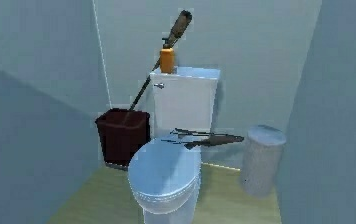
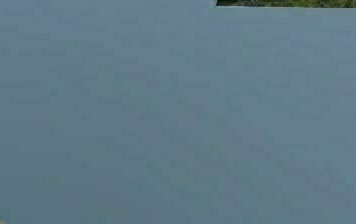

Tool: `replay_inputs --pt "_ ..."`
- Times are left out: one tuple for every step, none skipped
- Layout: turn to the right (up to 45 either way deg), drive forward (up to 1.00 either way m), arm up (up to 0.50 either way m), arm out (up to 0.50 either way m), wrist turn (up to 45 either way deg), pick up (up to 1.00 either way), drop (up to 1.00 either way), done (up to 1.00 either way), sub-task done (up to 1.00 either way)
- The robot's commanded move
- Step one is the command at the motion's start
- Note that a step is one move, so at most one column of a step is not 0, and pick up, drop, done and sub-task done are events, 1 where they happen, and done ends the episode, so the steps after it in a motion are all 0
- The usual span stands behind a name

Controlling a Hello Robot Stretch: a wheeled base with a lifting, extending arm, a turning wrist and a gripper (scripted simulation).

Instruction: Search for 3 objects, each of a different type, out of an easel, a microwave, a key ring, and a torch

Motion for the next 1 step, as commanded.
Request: replay_inputs --pt "15.0 0.0 0.0 0.0 0.0 0.0 0.0 0.0 0.0"
